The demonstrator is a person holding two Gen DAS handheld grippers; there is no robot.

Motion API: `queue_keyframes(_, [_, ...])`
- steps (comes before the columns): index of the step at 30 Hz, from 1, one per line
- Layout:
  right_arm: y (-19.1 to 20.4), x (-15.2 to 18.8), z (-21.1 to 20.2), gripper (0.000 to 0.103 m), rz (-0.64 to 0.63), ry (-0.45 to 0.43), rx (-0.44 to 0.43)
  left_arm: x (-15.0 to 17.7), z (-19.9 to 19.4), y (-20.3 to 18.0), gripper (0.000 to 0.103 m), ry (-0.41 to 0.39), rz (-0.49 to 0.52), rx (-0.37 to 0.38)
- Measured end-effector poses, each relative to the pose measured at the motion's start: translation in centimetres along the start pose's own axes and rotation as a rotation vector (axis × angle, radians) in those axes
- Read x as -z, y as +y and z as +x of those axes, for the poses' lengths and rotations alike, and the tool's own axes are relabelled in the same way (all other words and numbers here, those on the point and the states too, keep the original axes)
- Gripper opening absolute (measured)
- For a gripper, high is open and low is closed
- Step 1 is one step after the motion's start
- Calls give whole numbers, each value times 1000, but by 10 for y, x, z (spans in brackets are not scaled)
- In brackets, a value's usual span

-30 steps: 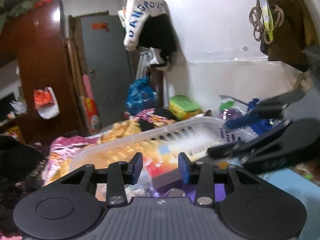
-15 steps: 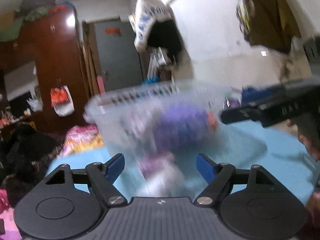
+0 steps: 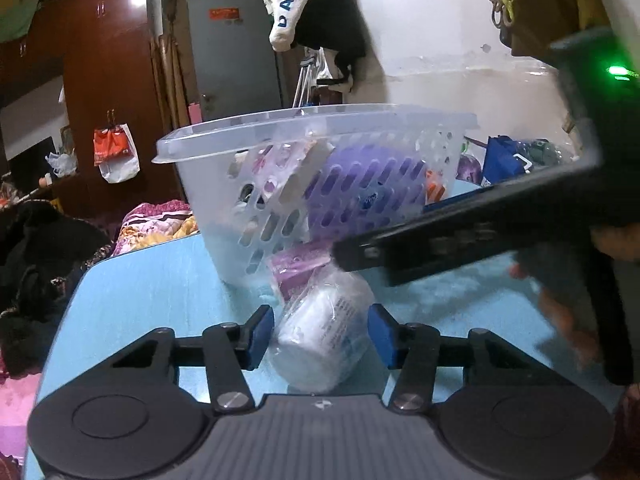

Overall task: Organize objects
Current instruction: 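Grasp the white wrapped roll with the left gripper while the right grasps the purple box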

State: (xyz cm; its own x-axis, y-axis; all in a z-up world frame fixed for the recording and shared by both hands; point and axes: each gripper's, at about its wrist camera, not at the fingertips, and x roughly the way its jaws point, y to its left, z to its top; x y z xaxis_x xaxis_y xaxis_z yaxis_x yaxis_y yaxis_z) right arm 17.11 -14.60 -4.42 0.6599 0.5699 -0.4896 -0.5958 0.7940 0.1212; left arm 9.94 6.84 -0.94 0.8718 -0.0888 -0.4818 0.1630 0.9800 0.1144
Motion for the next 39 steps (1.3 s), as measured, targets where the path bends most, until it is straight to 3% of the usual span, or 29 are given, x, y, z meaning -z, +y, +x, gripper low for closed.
queue_keyframes(11, [29, -6, 35, 103, -6, 88, 25, 17, -28, 24, 52, -10, -5, -63])
queue_keyframes(15, [28, -3, 30, 75, -37, 104, 23, 17, -26, 25, 52, -16, -11, -65])
queue_keyframes(20, [8, 1, 5, 75, -52, 70, 4, 13, -17, 27, 56, -7, -26, -60])
queue_keyframes(25, [-19, 7, -23, 75, -42, 46, -28, 11, 0, 24, 62, 55, -12, -40])
queue_keyframes(26, [-23, 9, -29, 75, -45, 38, -24, 12, 4, 23, 59, 70, -16, -32])
queue_keyframes(27, [-28, 12, -35, 75, -54, 27, -17, 13, 5, 24, 47, 67, -29, -16])
queue_keyframes(30, [-36, 17, -52, 75, -79, -21, 3, 16, 3, 18, 48, 38, -27, -35])
queue_keyframes(39, [-50, 34, -95, 75, -85, -139, -20, 20, -41, -4, 48, -196, -30, -1])
